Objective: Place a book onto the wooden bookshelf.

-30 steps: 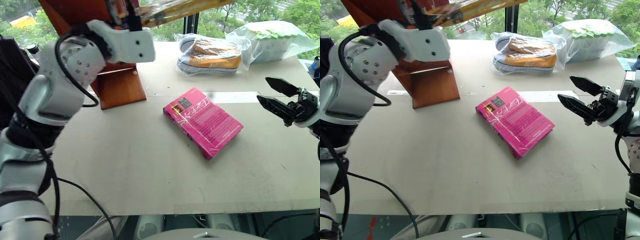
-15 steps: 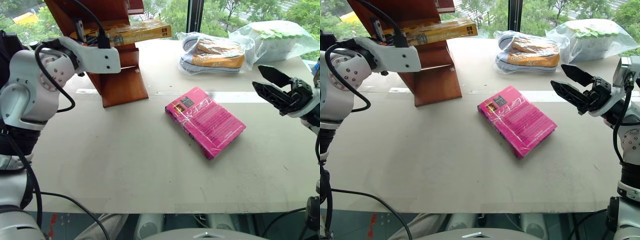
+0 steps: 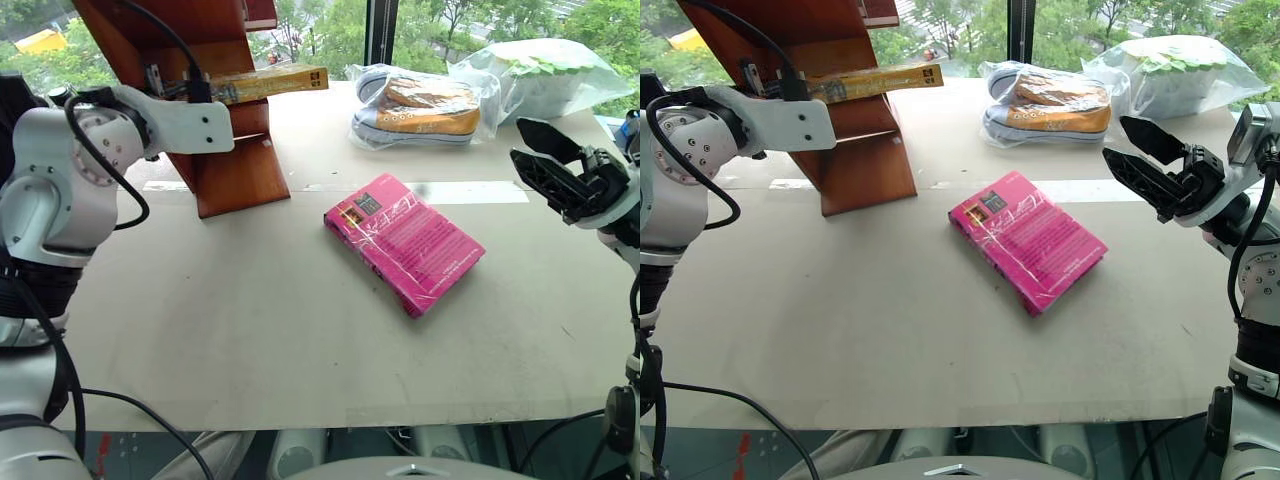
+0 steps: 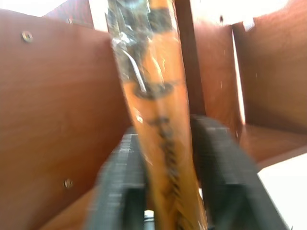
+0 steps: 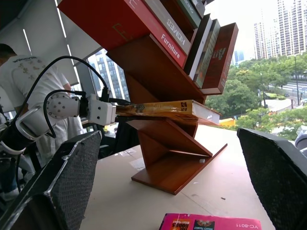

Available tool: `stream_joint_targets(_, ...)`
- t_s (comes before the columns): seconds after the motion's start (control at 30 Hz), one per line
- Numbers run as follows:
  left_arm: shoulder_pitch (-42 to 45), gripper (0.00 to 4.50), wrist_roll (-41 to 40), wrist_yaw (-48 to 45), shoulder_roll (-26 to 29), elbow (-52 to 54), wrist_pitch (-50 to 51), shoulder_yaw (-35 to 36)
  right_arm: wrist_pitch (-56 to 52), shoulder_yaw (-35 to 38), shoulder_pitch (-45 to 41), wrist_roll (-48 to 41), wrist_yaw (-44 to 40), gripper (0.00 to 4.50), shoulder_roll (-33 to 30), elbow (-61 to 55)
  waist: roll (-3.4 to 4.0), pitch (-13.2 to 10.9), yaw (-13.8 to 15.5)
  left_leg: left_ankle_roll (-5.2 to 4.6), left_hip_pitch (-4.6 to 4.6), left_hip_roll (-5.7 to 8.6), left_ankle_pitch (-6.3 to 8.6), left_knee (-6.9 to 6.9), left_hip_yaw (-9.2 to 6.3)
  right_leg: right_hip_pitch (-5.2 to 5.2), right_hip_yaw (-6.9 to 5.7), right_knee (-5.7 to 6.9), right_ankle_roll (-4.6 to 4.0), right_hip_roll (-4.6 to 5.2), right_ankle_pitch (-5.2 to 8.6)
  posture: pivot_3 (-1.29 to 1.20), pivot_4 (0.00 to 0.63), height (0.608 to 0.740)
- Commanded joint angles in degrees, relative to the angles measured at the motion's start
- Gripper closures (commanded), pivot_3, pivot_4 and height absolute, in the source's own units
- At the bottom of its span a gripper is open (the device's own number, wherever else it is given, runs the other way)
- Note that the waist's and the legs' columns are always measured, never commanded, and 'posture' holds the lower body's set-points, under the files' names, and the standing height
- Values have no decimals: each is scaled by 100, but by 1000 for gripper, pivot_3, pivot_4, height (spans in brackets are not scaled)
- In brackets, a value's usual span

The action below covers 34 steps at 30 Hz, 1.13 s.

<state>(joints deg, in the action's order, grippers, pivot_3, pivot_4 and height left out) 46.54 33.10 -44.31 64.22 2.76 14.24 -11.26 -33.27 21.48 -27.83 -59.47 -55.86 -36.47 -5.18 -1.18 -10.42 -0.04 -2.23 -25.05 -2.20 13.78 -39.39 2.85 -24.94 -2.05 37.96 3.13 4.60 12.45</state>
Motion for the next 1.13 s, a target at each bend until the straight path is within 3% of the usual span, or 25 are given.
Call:
stream_joint_targets(0.03, -224, 939, -13, 23, -29, 250, 284, 437, 160, 191, -83, 18, -69, 0, -40, -37, 0, 0, 1, 0, 0, 0, 0, 0, 0, 0, 0, 1, 0, 0, 0, 0, 150, 693)
stream_joint_targets(0.1, -483, 70, 28, 148, -54, 469, 455, 687, 275, 198, -55, 157, -120, 0, -67, 68, 0, 0, -12, 0, 2, 0, 0, -1, 3, 0, 3, 2, 0, 1, 0, 0, 150, 693)
stream_joint_targets(0.4, -1513, 70, -15, 518, -666, 1992, 1398, 1774, 592, 295, 454, 606, -374, 0, -170, 306, 0, 2, 31, 1, 1, 1, 0, 0, 1, 3, 4, 0, 0, 5, -1, 0, 150, 693)
stream_joint_targets(0.6, -3230, 70, -938, 709, -2511, 3536, 1949, 2214, 1234, 335, 1581, 1361, -739, 0, -273, 497, 5, 7, 81, 1, 18, 0, 0, -8, 3, 19, 11, 3, 0, 4, -1, 0, 150, 693)
stream_joint_targets(0.73, -4628, 70, -1786, 904, -3900, 3698, 2109, 2173, 2300, 98, 2072, 2279, -1076, 0, -274, 1113, 9, 12, 66, 0, 39, 0, 0, -11, -5, 27, 31, 9, -1, 10, -1, 0, 150, 693)
stream_joint_targets(0.9, -5747, 70, -2582, 1035, -4747, 3248, 1911, 2154, 3453, -160, 2518, 3298, -1149, 0, -344, 1965, 17, 25, 70, 0, 47, -4, -1, -19, -7, 27, 28, 10, -12, -4, 10, 0, 150, 693)
stream_joint_targets(1.0, -6036, 70, -3341, 1033, -5245, 3150, 1372, 2255, 3689, -73, 2603, 3329, -1032, 0, -200, 2336, 22, 34, 83, 0, 56, -5, -1, -20, -7, 38, 24, 12, -15, -5, 10, 0, 150, 693)
stream_joint_targets(1.13, -6185, 70, -3511, 1124, -5196, 3104, 1083, 2164, 4008, -55, 2558, 3433, -1007, 0, -219, 2694, 23, 35, 72, 0, 53, -5, -1, -30, -9, 39, 28, 12, -15, -5, 9, 0, 150, 693)
